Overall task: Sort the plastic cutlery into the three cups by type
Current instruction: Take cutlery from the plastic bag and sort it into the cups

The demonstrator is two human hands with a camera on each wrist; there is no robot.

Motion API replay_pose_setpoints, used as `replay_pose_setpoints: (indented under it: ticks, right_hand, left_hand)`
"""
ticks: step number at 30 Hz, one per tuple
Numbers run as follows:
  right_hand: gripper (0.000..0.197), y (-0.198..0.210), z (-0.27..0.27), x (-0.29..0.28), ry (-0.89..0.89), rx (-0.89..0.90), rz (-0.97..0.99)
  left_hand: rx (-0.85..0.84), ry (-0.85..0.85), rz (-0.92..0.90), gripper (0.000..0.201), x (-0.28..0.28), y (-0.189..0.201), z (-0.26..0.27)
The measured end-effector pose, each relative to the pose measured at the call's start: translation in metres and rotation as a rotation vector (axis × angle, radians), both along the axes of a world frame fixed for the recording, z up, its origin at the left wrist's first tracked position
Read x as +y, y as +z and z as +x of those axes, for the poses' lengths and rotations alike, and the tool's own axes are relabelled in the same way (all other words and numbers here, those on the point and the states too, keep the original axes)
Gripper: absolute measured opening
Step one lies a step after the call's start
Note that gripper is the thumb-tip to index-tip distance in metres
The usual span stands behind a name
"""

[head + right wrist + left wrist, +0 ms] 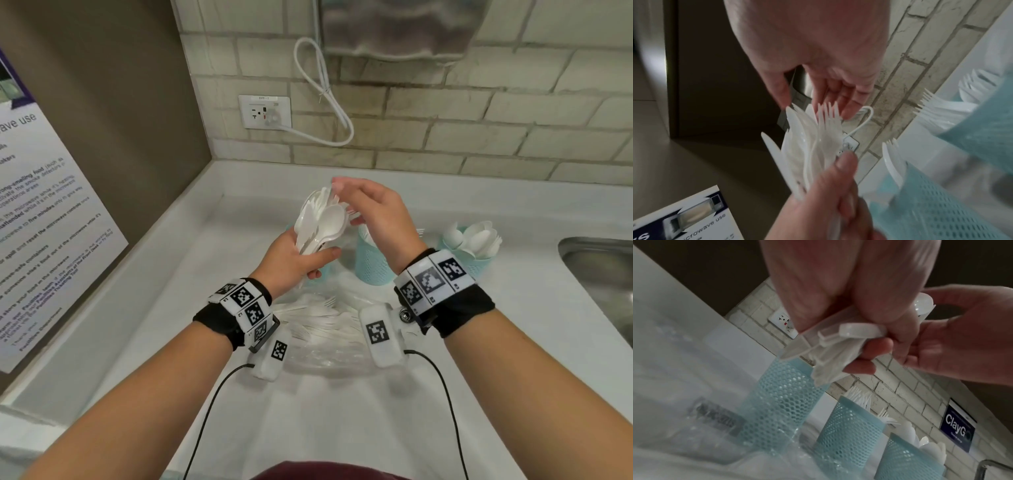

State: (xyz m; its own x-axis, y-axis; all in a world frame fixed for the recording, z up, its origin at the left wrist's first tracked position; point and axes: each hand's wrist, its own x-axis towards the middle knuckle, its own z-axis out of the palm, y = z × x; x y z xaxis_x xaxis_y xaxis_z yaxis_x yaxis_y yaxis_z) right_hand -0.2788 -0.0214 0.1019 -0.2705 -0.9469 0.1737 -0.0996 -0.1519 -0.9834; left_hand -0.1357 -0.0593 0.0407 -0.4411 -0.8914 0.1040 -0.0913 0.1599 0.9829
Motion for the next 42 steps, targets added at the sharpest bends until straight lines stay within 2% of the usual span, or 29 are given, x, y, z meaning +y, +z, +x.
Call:
replay_pose_setpoints:
  ticks: [3,8,12,16,21,26,31,36,40,42]
  right_hand:
    - [0.016,0.006,-0.005,-0.003,0.094,0.034,0.014]
    - [0.018,0.005,-0.012,-0.008,0.269,0.034,-0.003]
    - [0.01,0.004,-0.014,-0.017,0.248,0.02,-0.014]
    - [0.009,0.006,-0.021,-0.027,0.207,0.029,-0.024]
    - [0.02,0.006,-0.022,-0.034,0.172,-0.095,-0.013]
    - [0.027,-0.005,-0.015,-0.035,0.258,0.063,0.059]
    - [0.022,-0.001,-0.017,-0.046,0.179,0.0,0.029]
    - [0.015,0.019,-0.02,-0.058,0.12,0.058,-0.03]
    - [0.009,0.045,-0.033,-0.071,-0.117,-0.026,-0.208]
    - [0.006,0.049,-0.037,-0.076,-0.198,0.005,-0.266]
  left_hand:
    - [-0.007,-0.014,-0.011,0.02,0.004,0.001,-0.002]
    - [0.014,-0.035,0.017,0.021,0.009,-0.005,-0.003]
    - [0.025,0.005,0.011,0.024,0.008,-0.01,-0.003]
    - [0.059,0.068,0.013,0.036,0.004,-0.011,0.0]
    - [0.057,0.064,-0.015,0.043,0.002,-0.007,0.002]
    - [0.055,0.064,-0.034,0.047,-0.003,-0.006,0.001]
    - [0.072,0.073,-0.026,0.044,-0.007,-0.009,0.004]
    - [0.075,0.085,-0.015,0.042,-0.015,-0.012,0.008]
    - [0.094,0.158,-0.018,0.033,-0.025,-0.015,0.022]
    - [0.105,0.216,-0.038,0.029,-0.031,-0.014,0.03]
